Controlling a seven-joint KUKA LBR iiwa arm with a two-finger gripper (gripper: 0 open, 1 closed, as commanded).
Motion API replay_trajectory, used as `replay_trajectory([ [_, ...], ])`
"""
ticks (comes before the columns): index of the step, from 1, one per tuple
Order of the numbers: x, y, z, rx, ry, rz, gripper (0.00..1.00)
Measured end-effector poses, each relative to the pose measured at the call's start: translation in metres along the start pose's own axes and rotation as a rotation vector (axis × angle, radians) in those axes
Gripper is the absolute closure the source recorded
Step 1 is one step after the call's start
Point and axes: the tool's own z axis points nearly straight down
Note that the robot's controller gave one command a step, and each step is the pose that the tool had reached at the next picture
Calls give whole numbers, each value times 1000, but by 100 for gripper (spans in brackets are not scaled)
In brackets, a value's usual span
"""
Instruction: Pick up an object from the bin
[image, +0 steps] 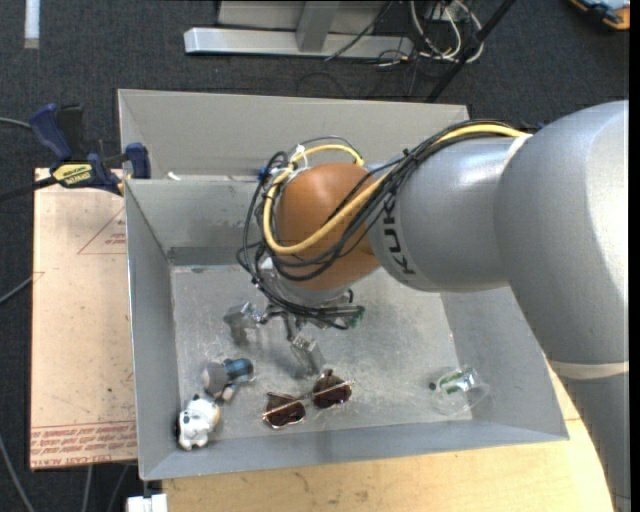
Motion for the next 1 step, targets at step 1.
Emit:
replay_trajectory([
  [1,-14,17,-1,3,3,-114,0],
])
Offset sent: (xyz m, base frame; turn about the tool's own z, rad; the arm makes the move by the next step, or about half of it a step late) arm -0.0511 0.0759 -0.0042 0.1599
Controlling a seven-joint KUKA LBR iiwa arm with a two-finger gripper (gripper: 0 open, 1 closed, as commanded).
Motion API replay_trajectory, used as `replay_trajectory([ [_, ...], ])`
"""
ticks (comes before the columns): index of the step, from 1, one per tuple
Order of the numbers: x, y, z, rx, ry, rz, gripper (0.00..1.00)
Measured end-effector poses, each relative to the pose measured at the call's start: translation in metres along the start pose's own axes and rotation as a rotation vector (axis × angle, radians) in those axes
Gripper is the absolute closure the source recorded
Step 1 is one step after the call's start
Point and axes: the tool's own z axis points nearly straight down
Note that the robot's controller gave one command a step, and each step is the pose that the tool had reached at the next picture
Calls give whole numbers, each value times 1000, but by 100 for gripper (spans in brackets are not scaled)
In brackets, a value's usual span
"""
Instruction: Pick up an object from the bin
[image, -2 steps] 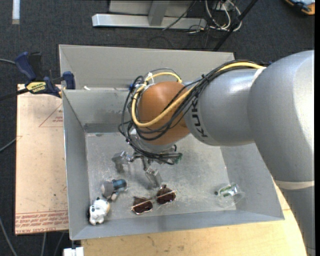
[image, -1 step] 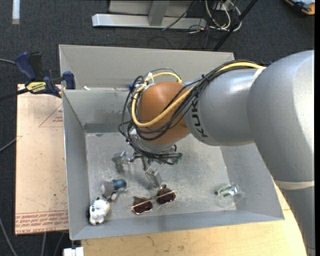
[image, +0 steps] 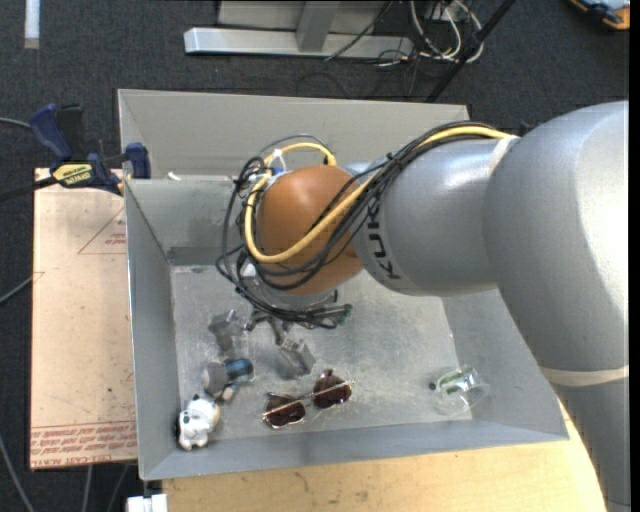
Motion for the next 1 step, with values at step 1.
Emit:
replay_trajectory([
  [1,-22,34,1,-4,-4,-190,0],
])
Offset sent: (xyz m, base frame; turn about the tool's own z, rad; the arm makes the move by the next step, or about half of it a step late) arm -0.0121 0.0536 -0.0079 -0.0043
